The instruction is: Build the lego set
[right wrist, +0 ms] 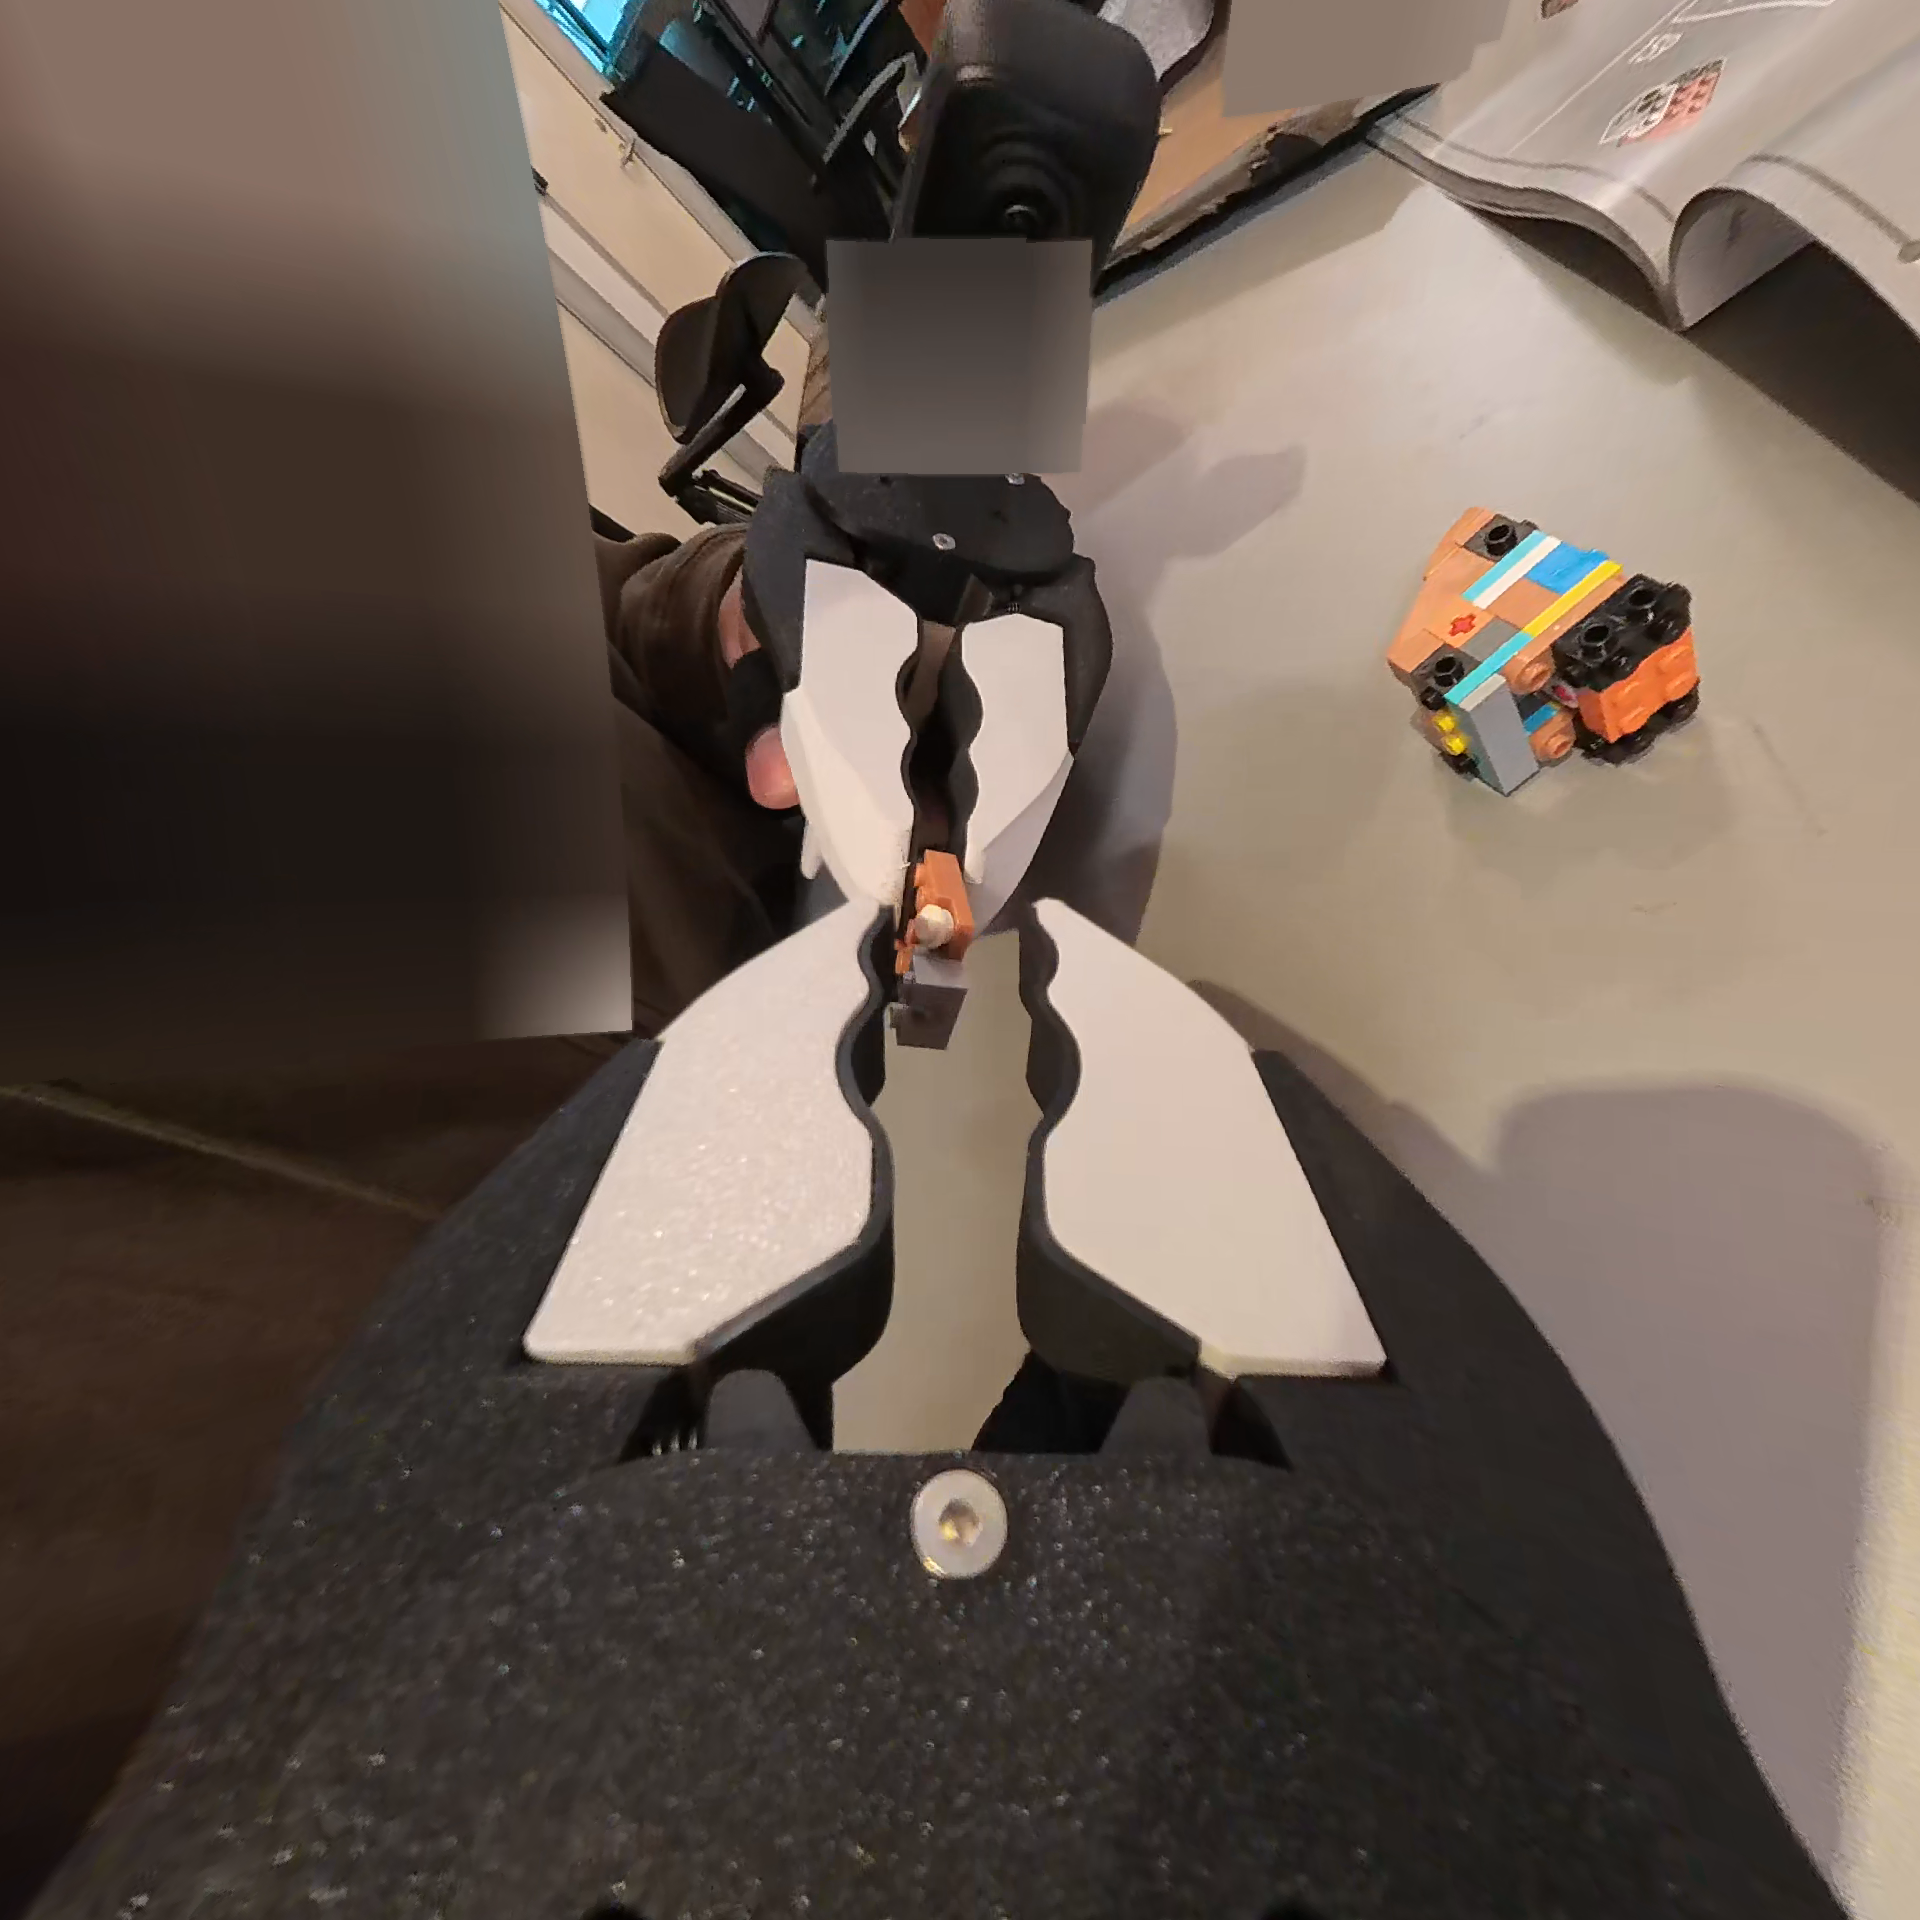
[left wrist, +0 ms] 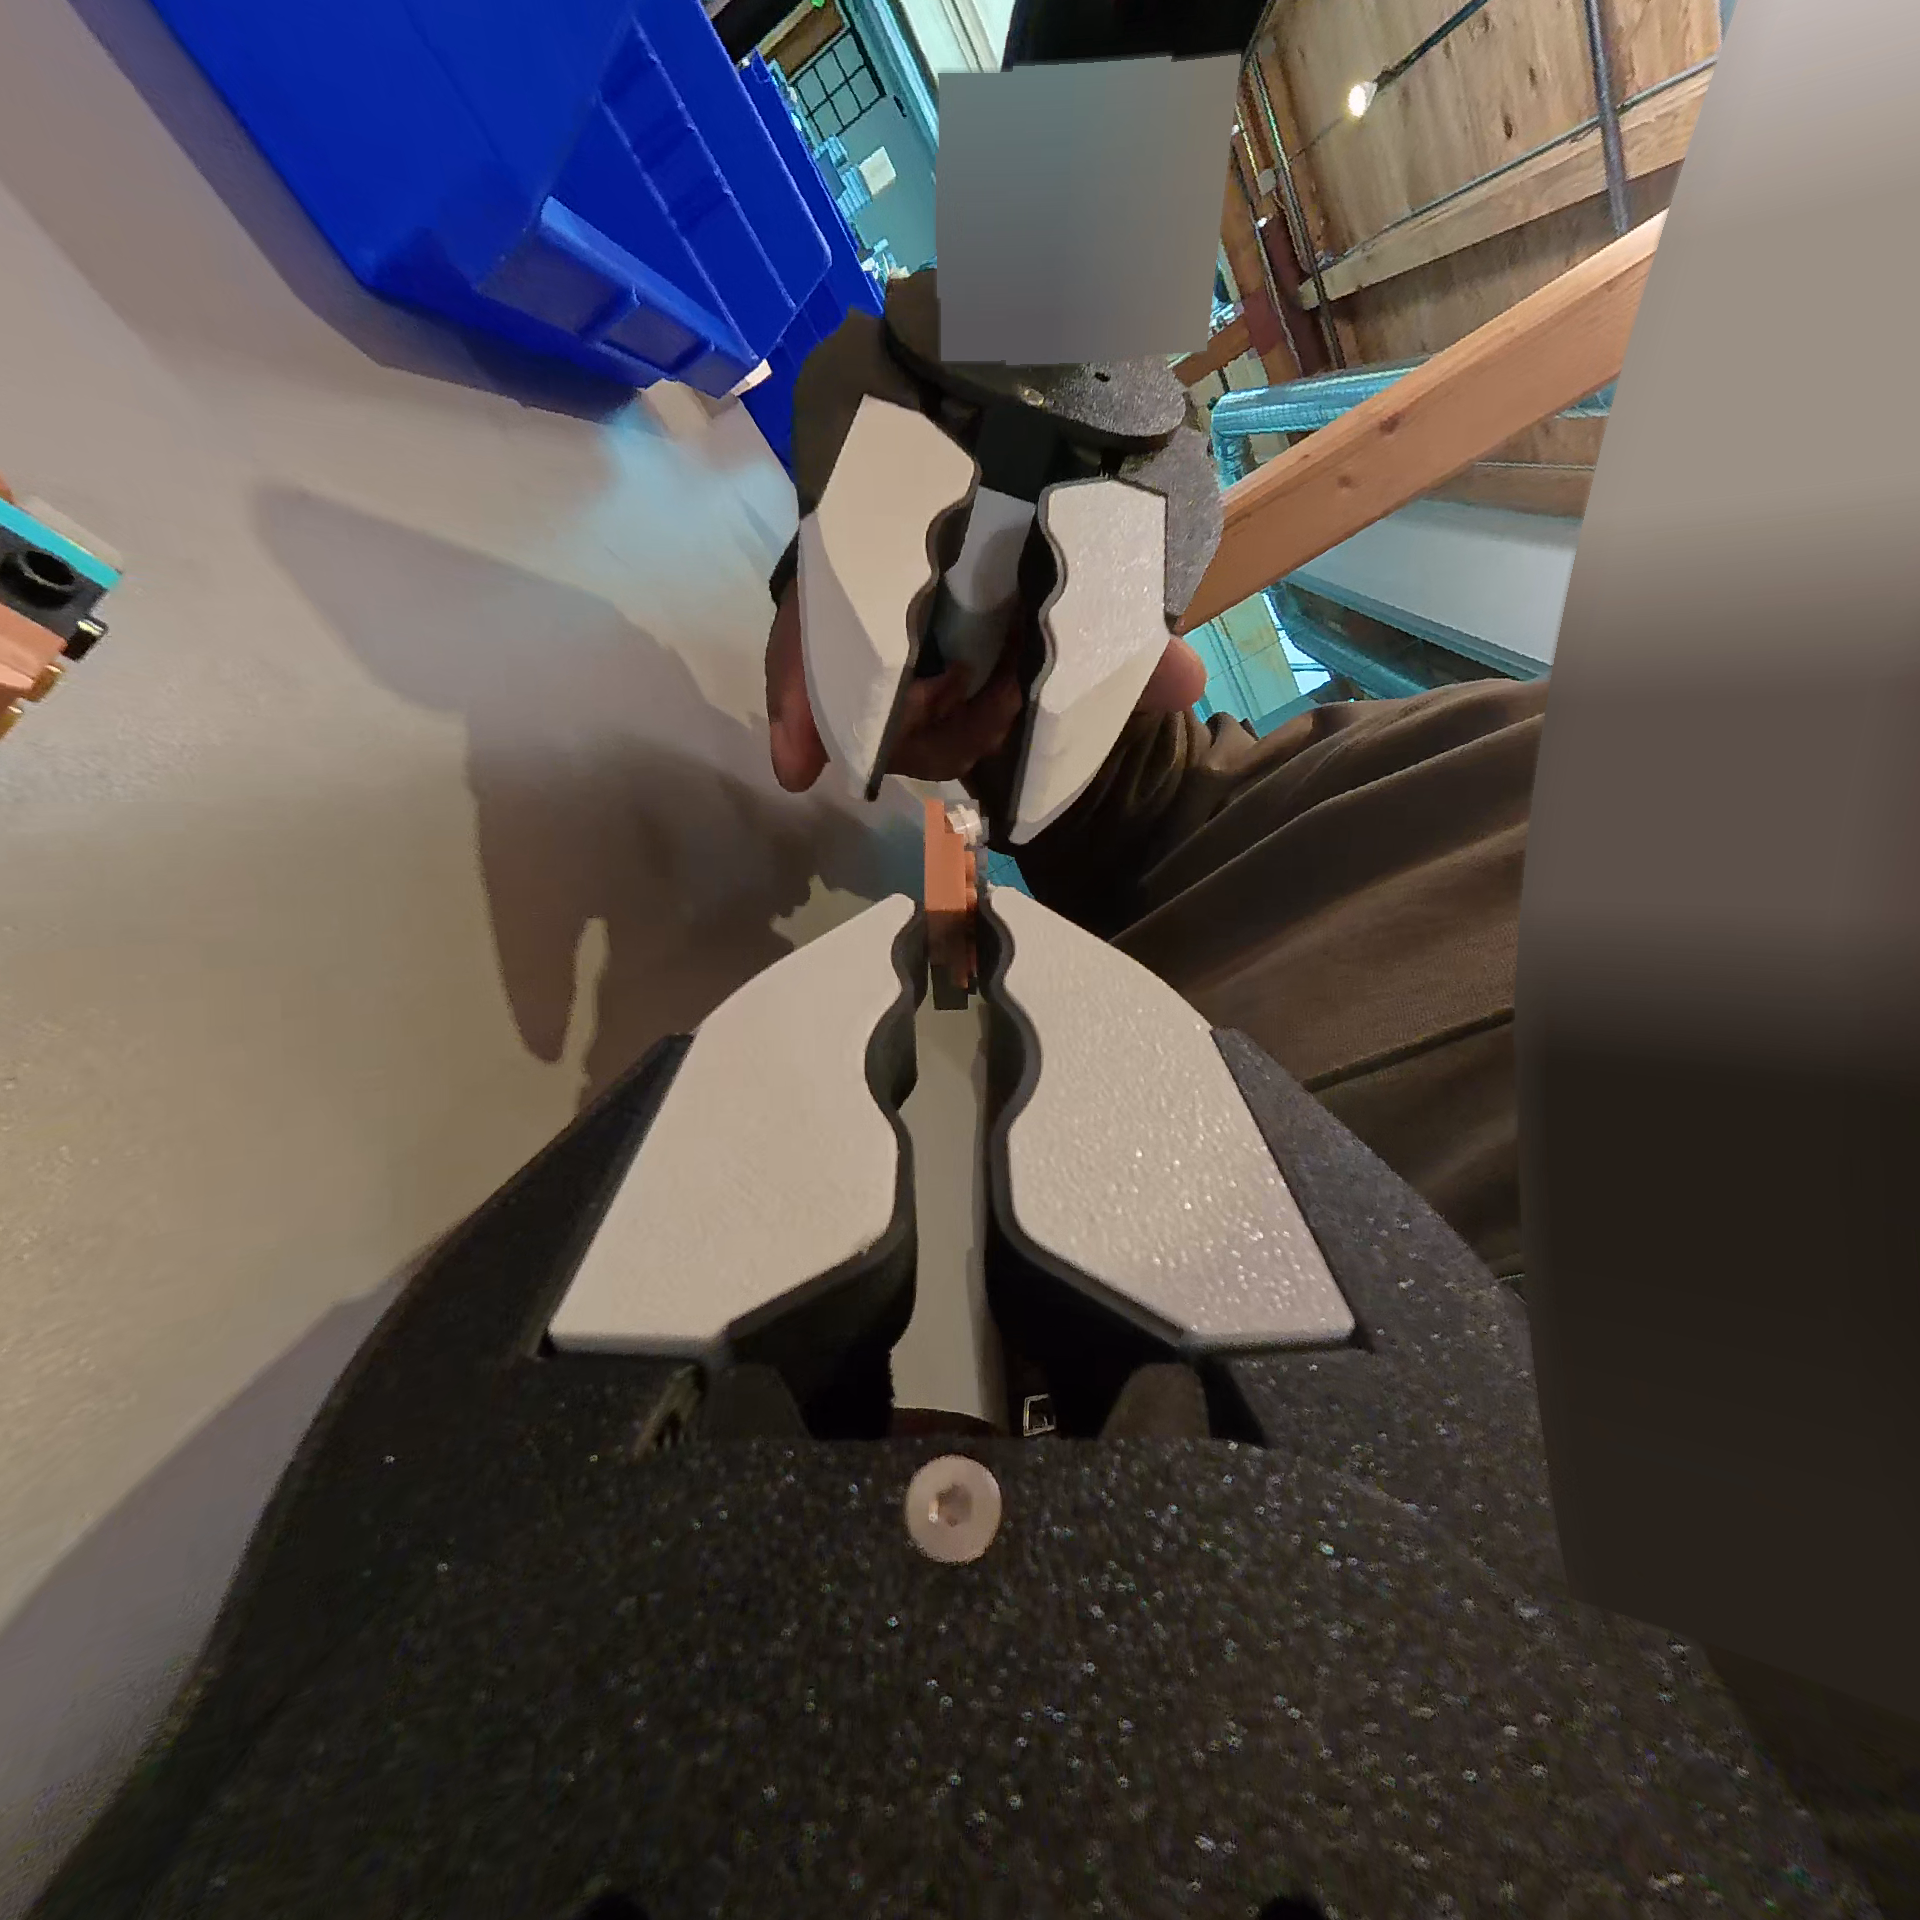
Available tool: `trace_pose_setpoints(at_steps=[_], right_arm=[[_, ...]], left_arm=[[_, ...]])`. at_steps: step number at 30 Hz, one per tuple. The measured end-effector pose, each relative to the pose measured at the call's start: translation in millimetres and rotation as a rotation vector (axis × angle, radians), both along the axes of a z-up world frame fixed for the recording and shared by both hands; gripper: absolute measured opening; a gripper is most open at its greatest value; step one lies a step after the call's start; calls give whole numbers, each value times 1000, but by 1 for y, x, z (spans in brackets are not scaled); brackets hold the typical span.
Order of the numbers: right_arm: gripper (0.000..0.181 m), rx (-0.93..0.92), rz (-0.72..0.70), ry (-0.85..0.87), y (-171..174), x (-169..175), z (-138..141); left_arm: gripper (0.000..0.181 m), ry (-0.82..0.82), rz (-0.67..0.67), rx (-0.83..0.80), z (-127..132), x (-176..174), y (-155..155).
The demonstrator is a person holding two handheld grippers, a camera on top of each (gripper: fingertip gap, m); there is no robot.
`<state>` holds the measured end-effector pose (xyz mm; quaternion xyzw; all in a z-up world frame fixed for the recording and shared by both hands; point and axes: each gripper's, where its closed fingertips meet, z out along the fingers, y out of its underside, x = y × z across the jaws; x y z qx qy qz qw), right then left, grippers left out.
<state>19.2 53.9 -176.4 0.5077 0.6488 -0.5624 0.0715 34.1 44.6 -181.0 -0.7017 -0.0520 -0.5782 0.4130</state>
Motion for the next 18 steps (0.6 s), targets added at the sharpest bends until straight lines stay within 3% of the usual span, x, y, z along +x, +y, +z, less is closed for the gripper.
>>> trace_pose_setpoints(at_steps=[18], right_arm=[[10, 35, 20, -17, -5, 5, -4]], left_arm=[[8, 60, -10, 17, -2, 4, -1]])
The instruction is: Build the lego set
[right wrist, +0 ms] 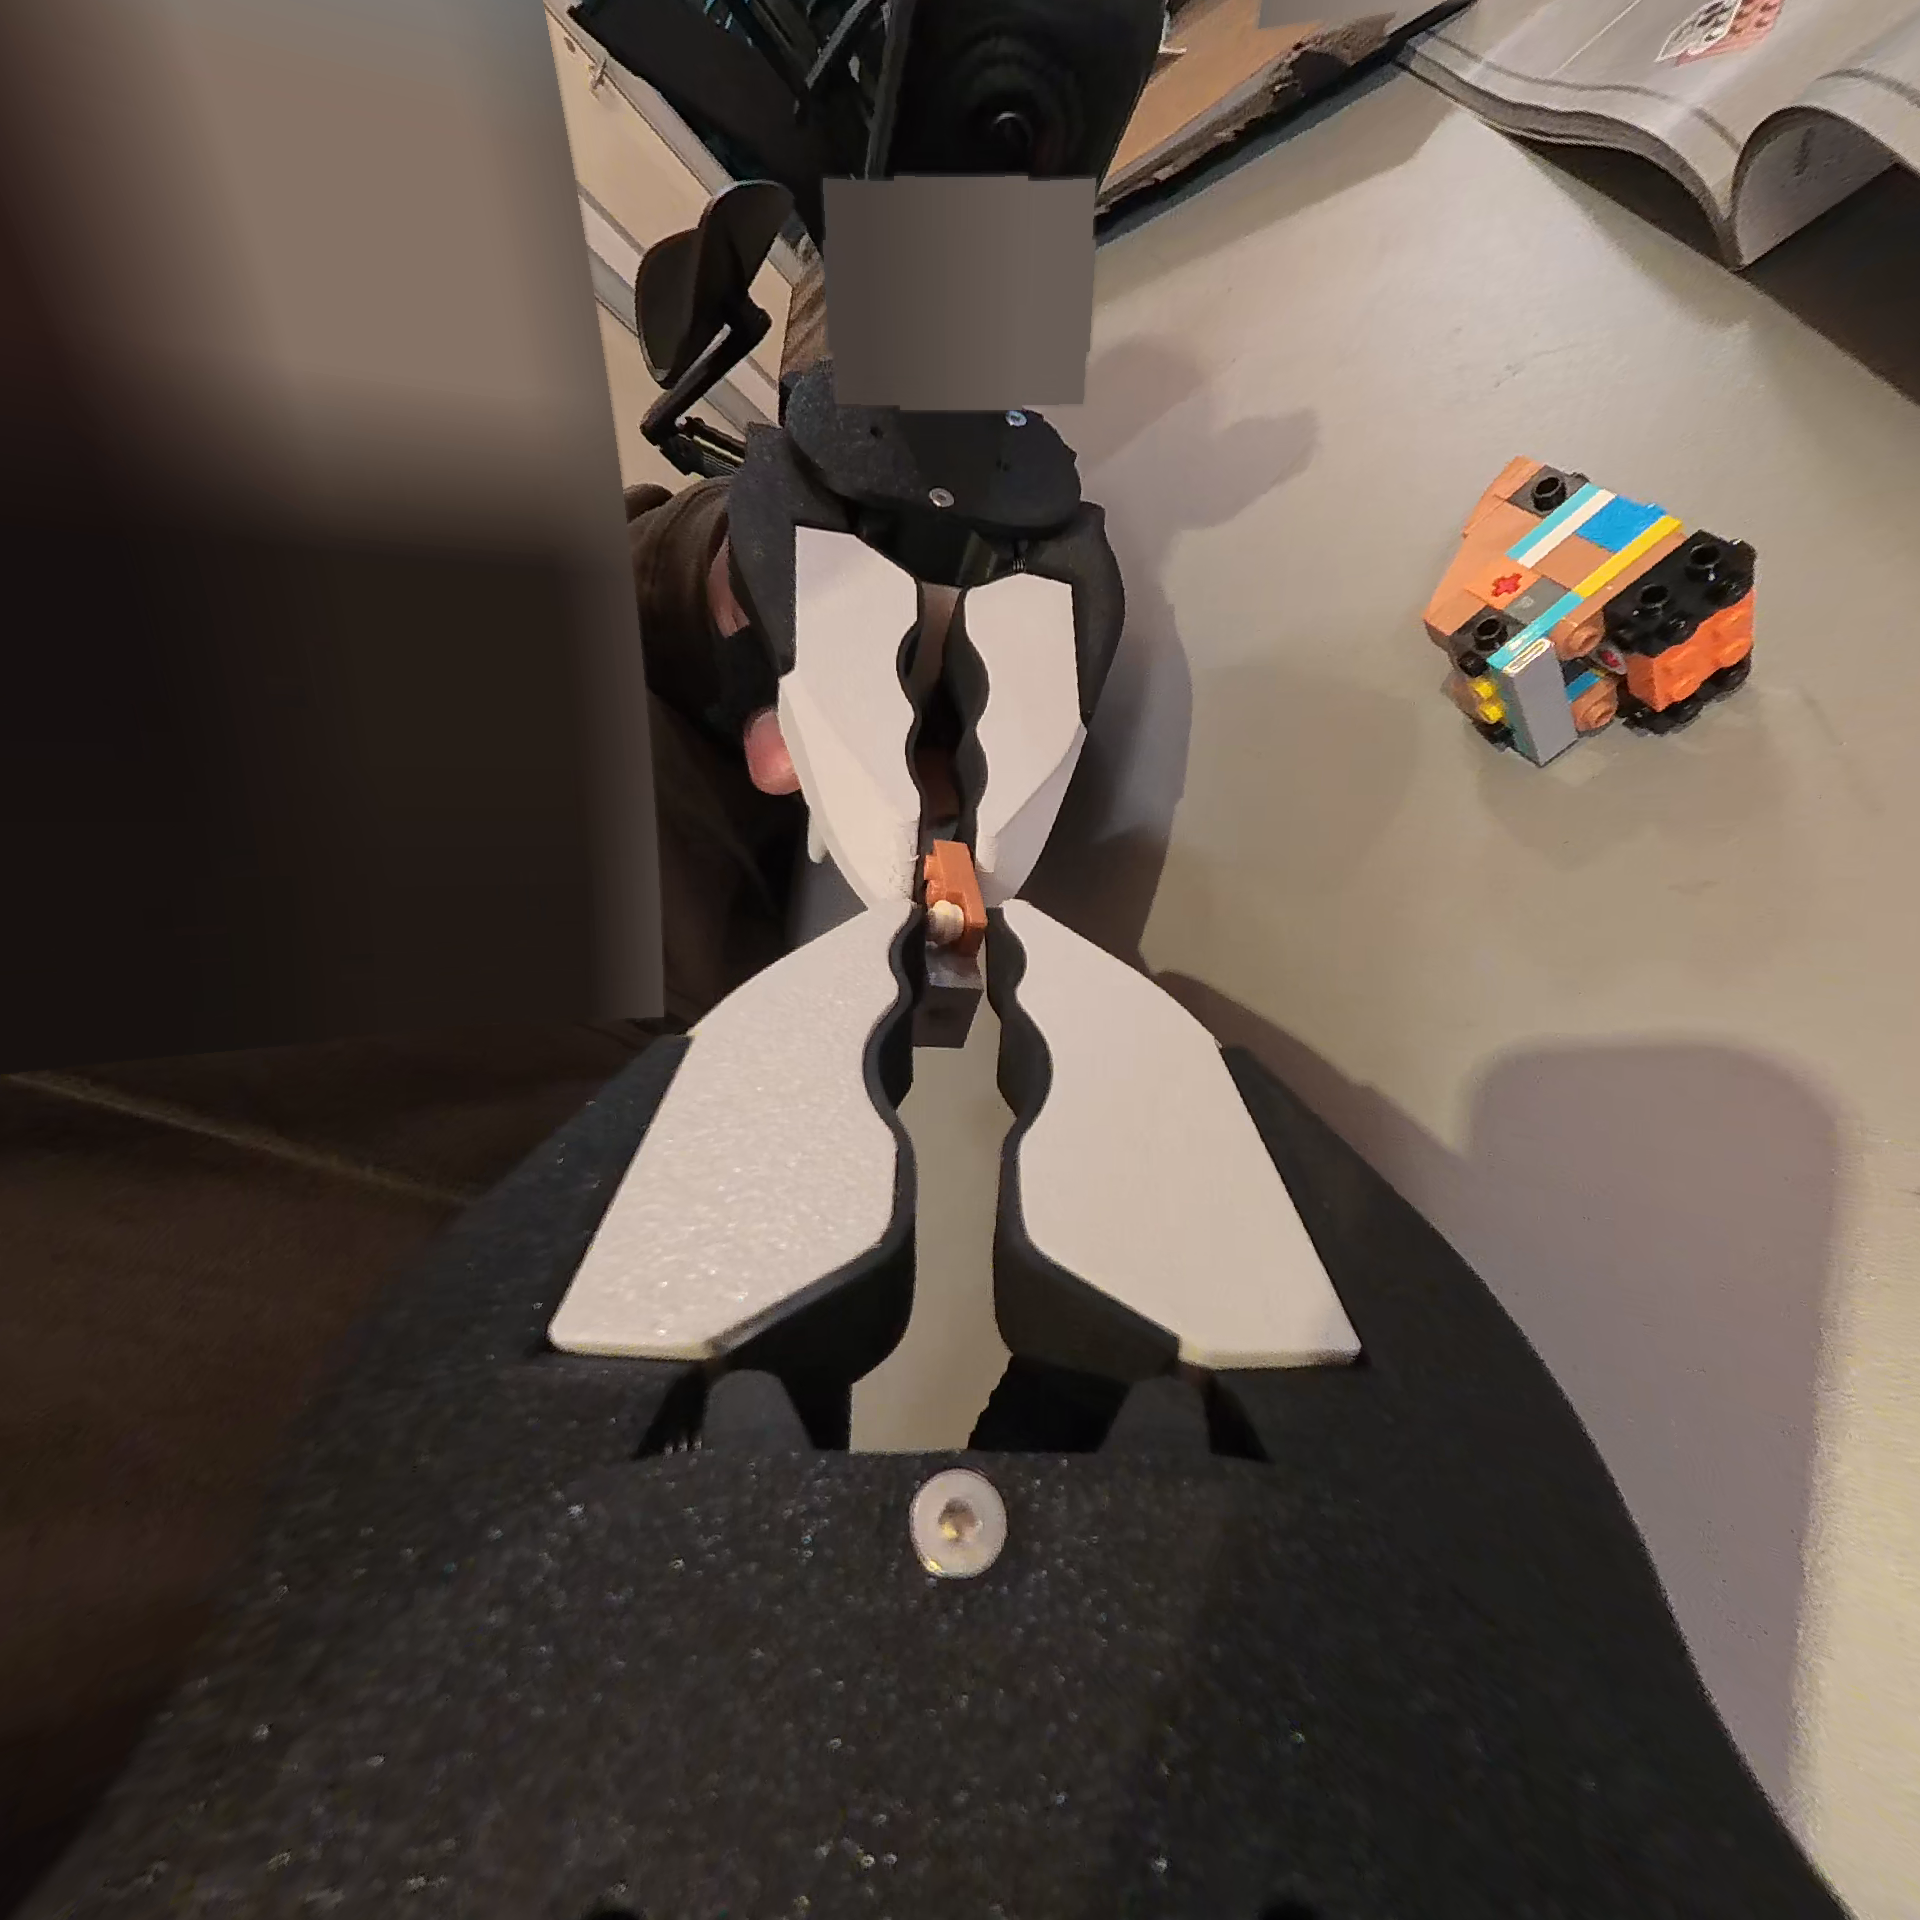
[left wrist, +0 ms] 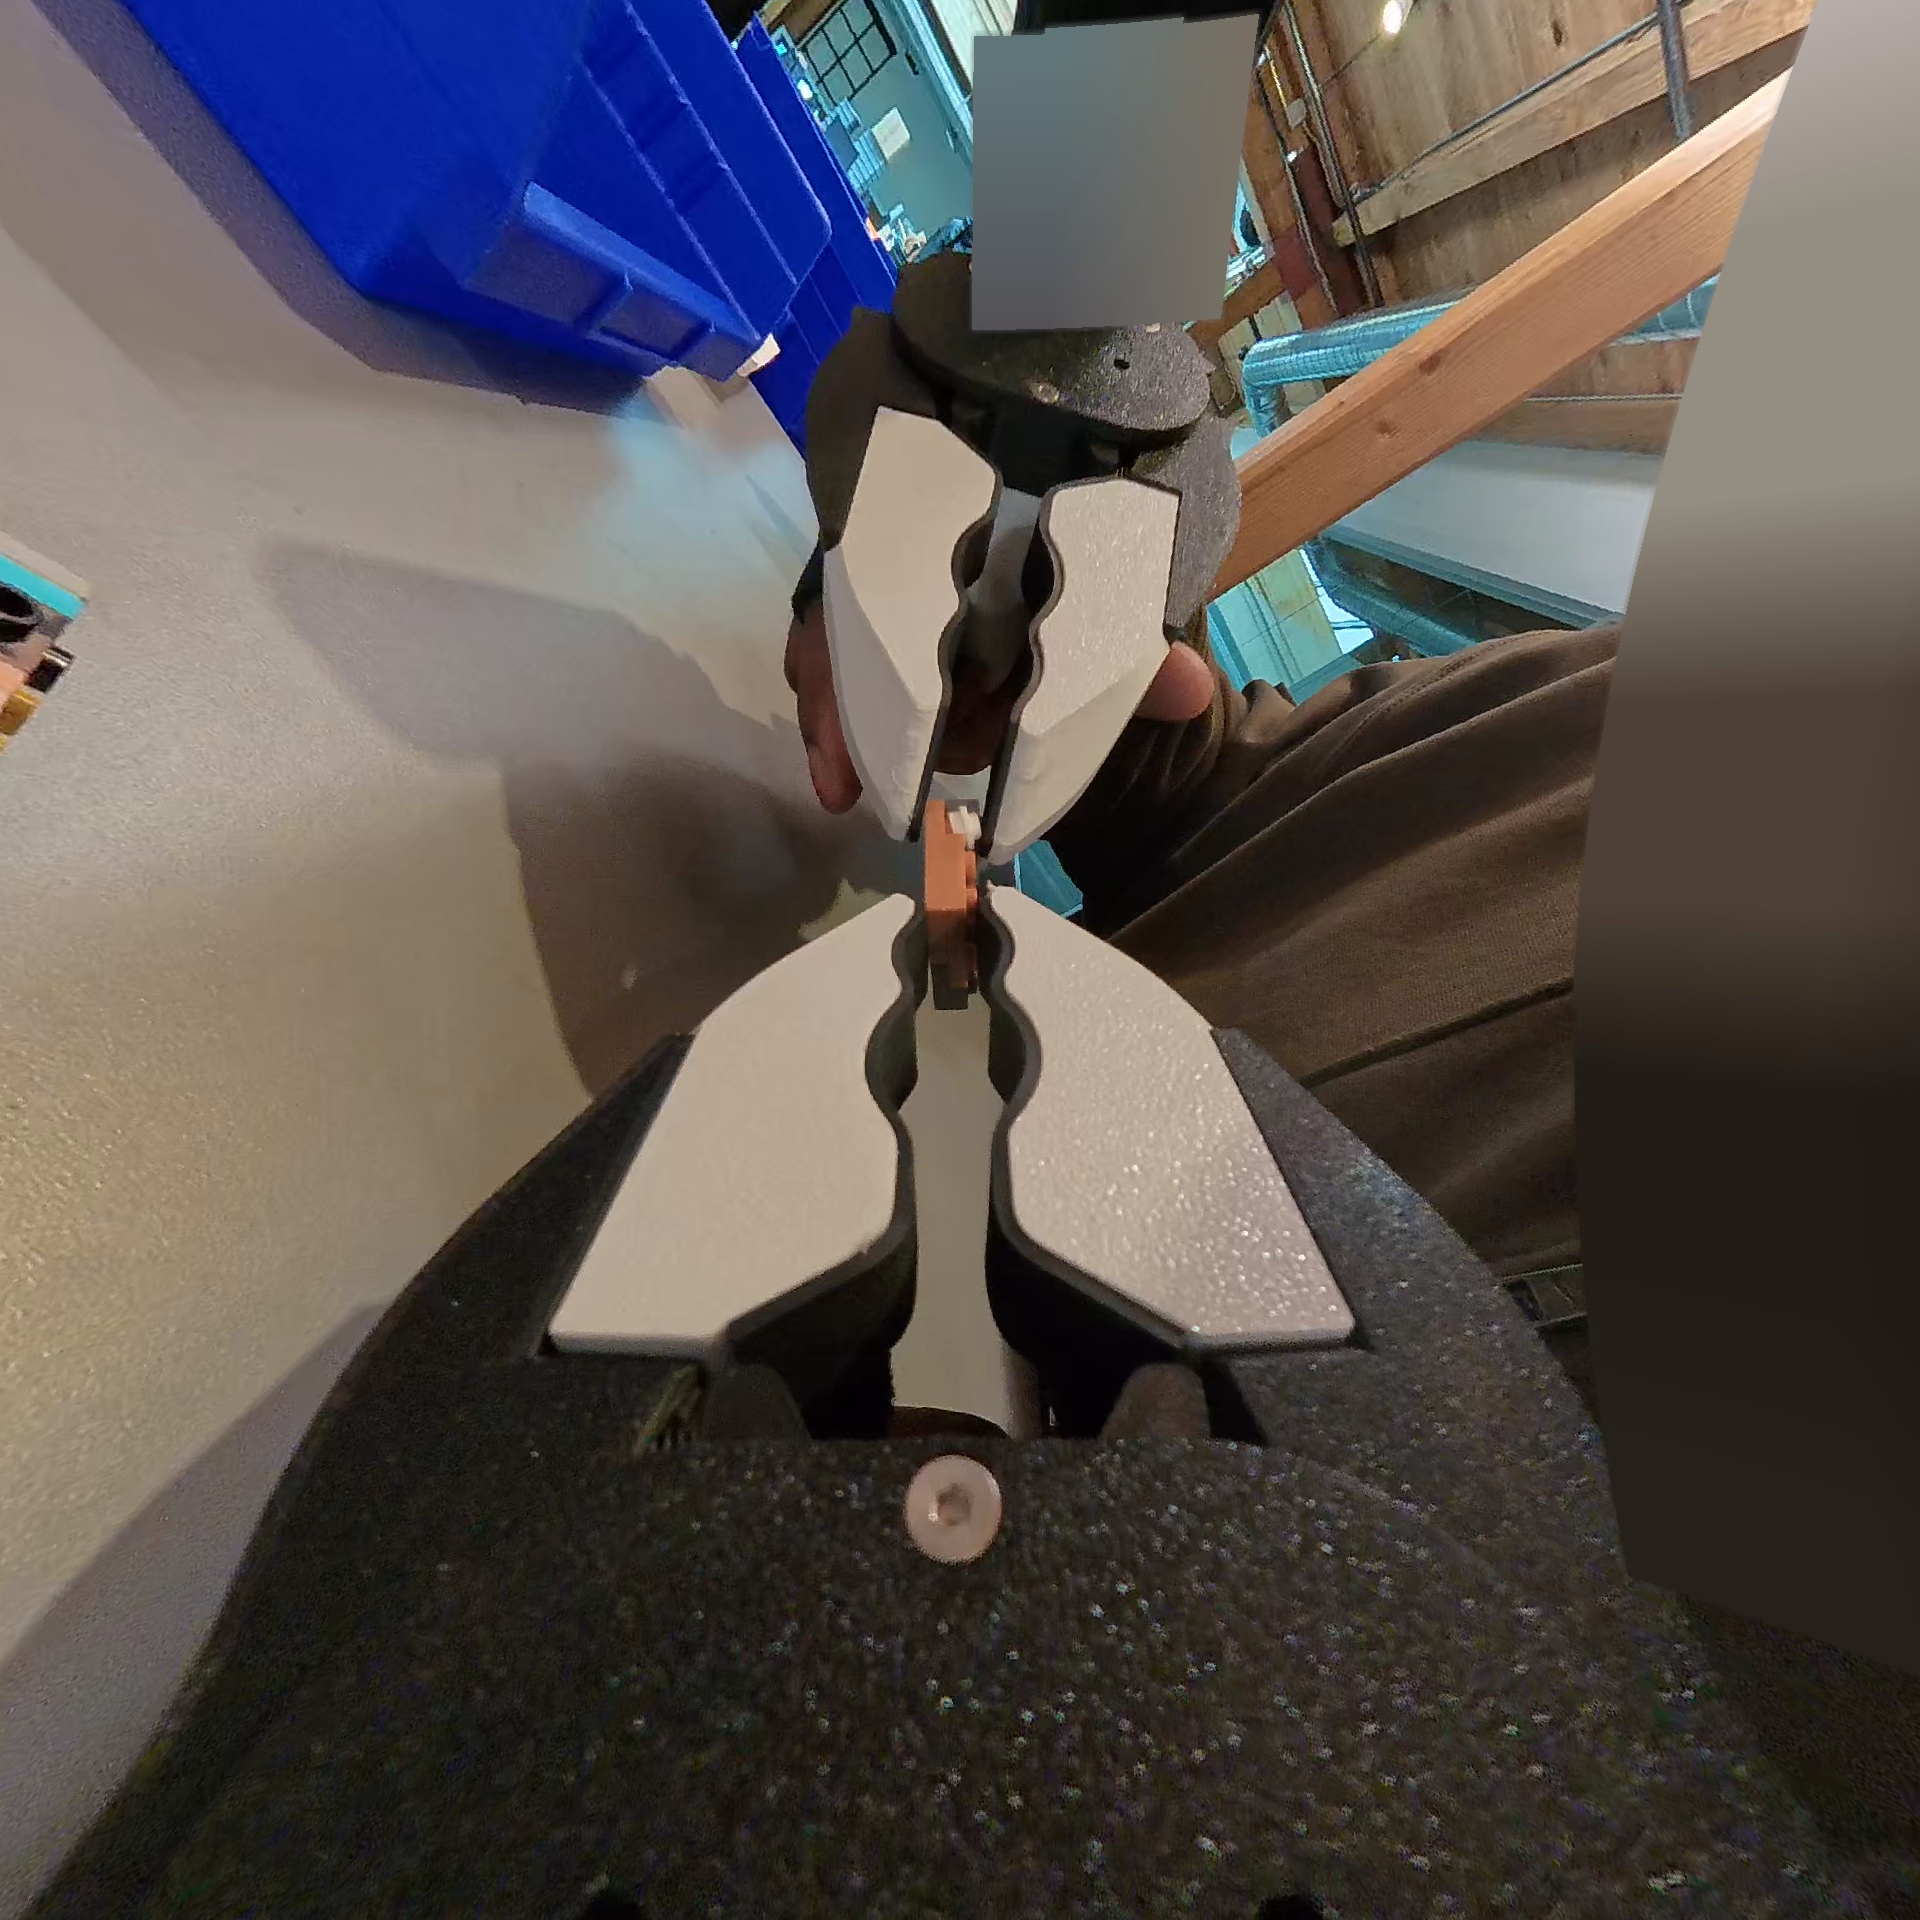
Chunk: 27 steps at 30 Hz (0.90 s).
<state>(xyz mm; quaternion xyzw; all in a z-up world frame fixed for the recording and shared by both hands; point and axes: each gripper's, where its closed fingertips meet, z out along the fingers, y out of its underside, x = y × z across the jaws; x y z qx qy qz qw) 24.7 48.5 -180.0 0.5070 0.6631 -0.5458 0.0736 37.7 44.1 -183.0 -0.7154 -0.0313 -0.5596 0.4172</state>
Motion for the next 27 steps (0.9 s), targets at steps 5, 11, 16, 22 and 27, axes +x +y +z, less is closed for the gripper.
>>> trace_pose_setpoints(at_steps=[5, 11, 16, 22, 27], right_arm=[[10, 17, 1, 7, 0, 1, 0], [10, 44, -6, 11, 0, 0, -1], [10, 100, -16, 16, 0, 0, -3], [10, 121, -17, 20, 0, 1, -3], [9, 110, -16, 21, -1, 2, -3]], left_arm=[[8, 6, -2, 1, 0, 1, 0], [8, 9, 3, -3, -1, 0, 0], [8, 15, 2, -5, -2, 1, 0], [8, 19, -2, -2, -2, 1, 0], [8, 20, -3, 4, -1, 2, -1]])
